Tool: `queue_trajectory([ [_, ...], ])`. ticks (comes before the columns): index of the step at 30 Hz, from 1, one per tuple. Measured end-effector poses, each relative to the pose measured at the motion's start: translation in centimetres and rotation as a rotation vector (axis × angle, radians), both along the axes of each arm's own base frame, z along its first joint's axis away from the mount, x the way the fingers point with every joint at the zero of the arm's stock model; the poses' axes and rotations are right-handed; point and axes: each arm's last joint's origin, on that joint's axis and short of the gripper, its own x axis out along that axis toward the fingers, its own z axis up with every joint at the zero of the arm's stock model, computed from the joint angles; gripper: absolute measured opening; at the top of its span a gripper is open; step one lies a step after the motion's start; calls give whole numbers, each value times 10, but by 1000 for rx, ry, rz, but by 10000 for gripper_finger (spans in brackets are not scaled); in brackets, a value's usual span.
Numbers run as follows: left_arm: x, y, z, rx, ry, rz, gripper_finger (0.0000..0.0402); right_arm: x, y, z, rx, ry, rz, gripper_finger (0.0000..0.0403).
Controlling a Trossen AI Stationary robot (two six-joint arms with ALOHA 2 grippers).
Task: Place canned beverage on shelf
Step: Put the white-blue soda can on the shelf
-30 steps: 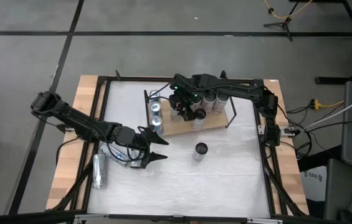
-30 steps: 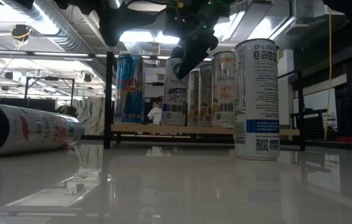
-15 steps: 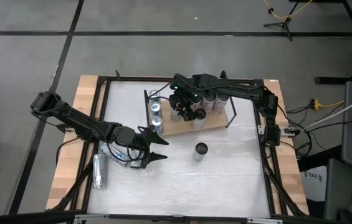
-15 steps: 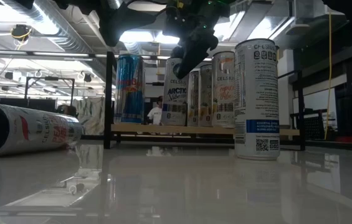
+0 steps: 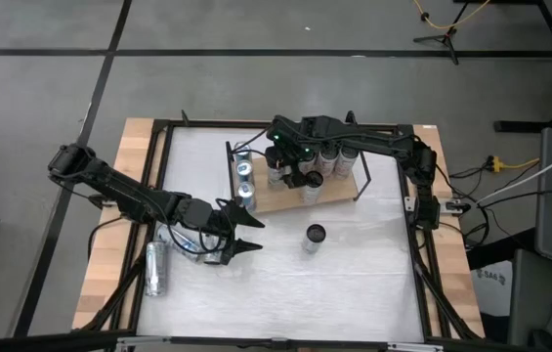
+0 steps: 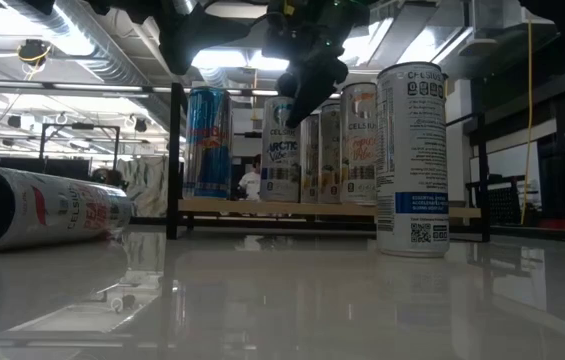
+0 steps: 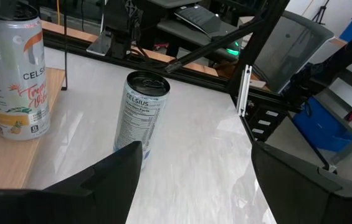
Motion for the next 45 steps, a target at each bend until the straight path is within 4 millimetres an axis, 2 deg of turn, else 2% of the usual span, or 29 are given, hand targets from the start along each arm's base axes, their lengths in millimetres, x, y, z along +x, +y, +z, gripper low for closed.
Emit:
queue_trajectory([
  [7,0,0,0,0,0,0,296,0,-1,1,-14,2,-8,393],
  [10,0,0,0,0,0,0,296,0,-1,8,-19,-16,-8,393],
  [21,0,0,0,1,0,0,296,-9,2,63,-33,-79,-14,394],
  [29,0,0,0,3,0,0,296,-21,11,102,35,-139,-123,395],
  [32,0,0,0,3,0,0,296,-26,23,111,67,-131,-120,395],
  [35,0,0,0,3,0,-1,296,-28,44,113,97,-110,-100,395],
  [40,0,1,1,6,-9,23,296,-32,90,110,88,-15,-61,395],
  [45,0,3,1,25,-16,101,296,-32,134,106,63,-6,-38,395],
])
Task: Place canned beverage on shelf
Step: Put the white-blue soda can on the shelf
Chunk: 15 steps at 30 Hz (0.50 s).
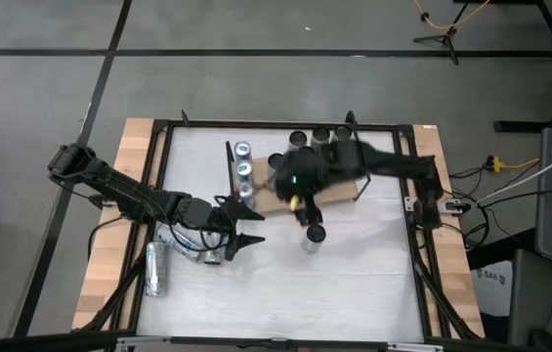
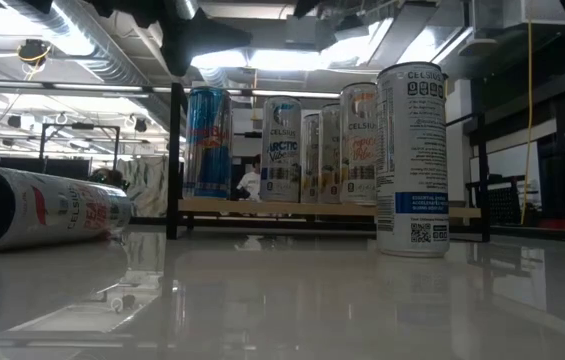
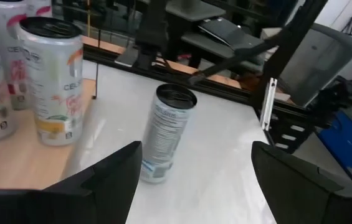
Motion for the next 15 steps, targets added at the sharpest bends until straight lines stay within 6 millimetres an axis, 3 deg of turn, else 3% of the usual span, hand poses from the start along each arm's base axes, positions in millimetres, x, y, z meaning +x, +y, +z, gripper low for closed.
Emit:
queue_trajectory([
  [7,0,0,0,0,0,-2,296,4,42,-18,-138,-24,-78,395],
  [15,0,0,0,-2,1,-10,296,16,49,-71,-134,54,-157,395],
])
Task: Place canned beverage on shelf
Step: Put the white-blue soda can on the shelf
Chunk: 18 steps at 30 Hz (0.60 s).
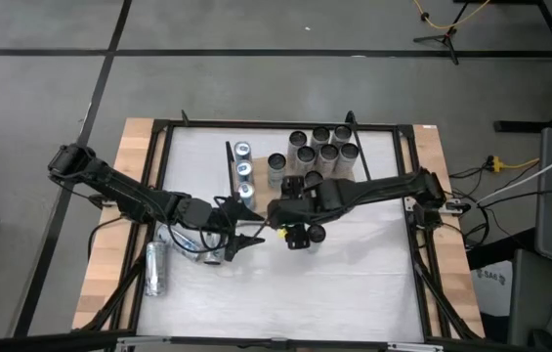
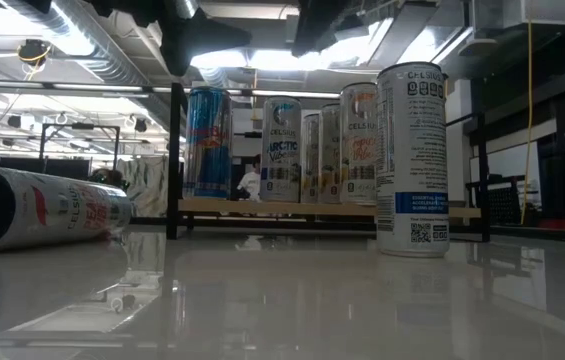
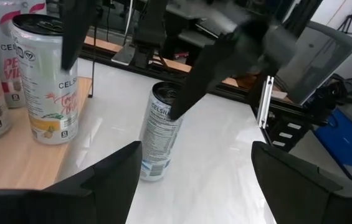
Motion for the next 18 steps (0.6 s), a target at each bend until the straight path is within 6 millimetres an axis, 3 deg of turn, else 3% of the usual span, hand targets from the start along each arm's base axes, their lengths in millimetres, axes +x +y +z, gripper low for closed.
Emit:
queue_trajectory([
  [8,-2,-5,-3,2,34,-24,296,12,-19,-41,-14,13,-28,395],
  [18,-7,-17,-5,8,49,-65,296,21,-57,-58,38,-14,-76,395],
])
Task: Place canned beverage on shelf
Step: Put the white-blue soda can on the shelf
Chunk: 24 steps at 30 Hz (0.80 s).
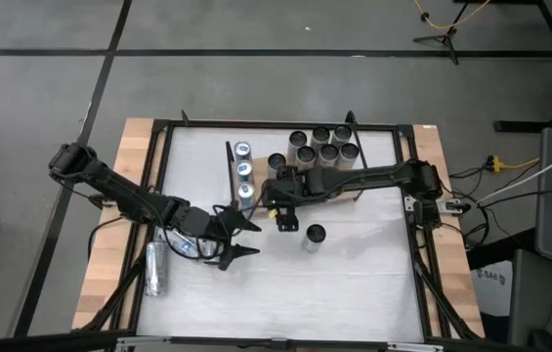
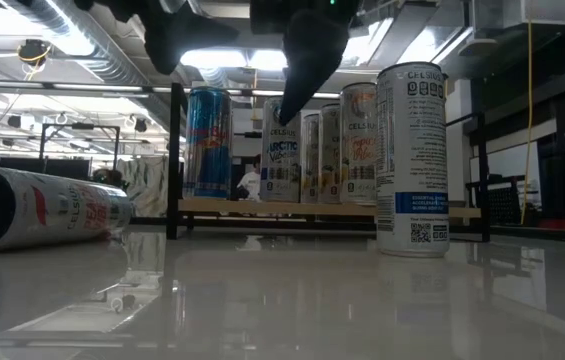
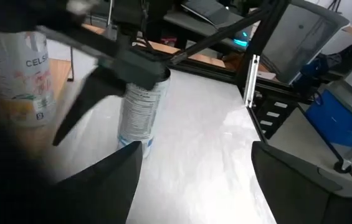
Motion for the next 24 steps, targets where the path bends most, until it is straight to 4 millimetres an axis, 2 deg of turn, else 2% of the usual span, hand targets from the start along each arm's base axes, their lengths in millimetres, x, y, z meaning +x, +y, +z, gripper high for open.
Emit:
queue_trajectory([
  [13,-1,-2,0,-1,0,-5,296,5,-30,1,3,-48,-38,395],
  [24,-1,-1,0,-1,-1,-3,296,7,-43,2,-7,-65,-32,395],
])
